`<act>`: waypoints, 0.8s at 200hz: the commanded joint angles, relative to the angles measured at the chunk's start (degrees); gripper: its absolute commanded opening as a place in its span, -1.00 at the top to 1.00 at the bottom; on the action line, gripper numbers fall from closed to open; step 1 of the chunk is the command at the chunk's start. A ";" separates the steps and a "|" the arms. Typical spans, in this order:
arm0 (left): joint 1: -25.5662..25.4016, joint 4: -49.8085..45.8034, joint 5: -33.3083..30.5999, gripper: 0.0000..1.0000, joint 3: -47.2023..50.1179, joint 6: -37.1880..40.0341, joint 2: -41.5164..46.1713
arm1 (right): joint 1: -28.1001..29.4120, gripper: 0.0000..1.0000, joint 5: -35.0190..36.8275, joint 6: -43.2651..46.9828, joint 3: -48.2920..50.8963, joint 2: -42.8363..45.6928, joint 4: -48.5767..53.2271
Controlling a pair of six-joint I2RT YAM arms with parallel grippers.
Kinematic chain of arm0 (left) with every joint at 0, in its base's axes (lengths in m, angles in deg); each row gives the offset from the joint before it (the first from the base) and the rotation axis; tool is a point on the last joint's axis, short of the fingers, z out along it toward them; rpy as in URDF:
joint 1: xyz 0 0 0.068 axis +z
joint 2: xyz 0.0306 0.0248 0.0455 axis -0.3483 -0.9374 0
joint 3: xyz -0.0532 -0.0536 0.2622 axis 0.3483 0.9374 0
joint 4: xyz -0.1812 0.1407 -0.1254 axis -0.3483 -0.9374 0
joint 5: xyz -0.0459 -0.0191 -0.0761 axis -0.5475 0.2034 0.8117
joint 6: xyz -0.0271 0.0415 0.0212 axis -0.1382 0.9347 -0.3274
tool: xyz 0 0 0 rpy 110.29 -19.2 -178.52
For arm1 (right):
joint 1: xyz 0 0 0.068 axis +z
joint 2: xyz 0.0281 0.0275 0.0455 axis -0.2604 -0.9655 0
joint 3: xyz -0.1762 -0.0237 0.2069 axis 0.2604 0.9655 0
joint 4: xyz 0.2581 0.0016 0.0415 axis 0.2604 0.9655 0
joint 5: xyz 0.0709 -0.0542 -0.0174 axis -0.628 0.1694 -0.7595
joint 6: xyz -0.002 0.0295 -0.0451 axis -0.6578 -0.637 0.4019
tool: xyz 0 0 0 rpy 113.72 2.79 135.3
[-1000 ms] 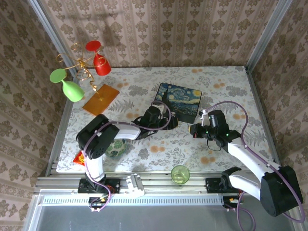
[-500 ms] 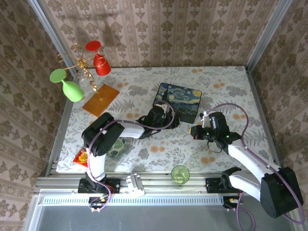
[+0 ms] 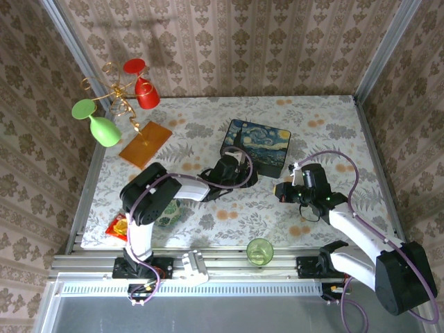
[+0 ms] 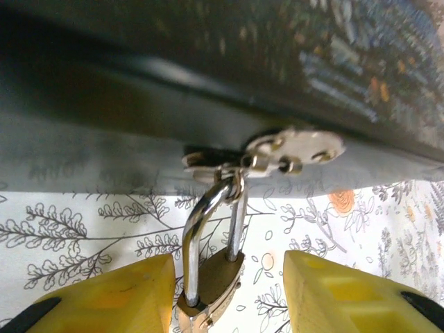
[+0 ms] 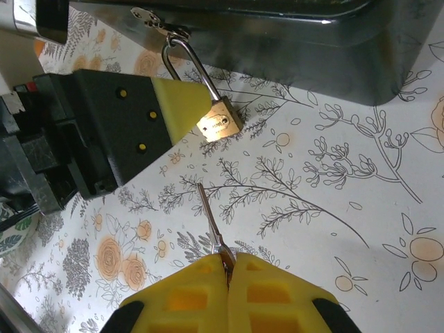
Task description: Unlock a padlock with a key
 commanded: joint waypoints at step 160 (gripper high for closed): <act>-0.25 -0.09 0.18 0.61 1.48 0.46 0.45 | -0.58 1.00 0.91 -1.01 2.19 1.39 -2.13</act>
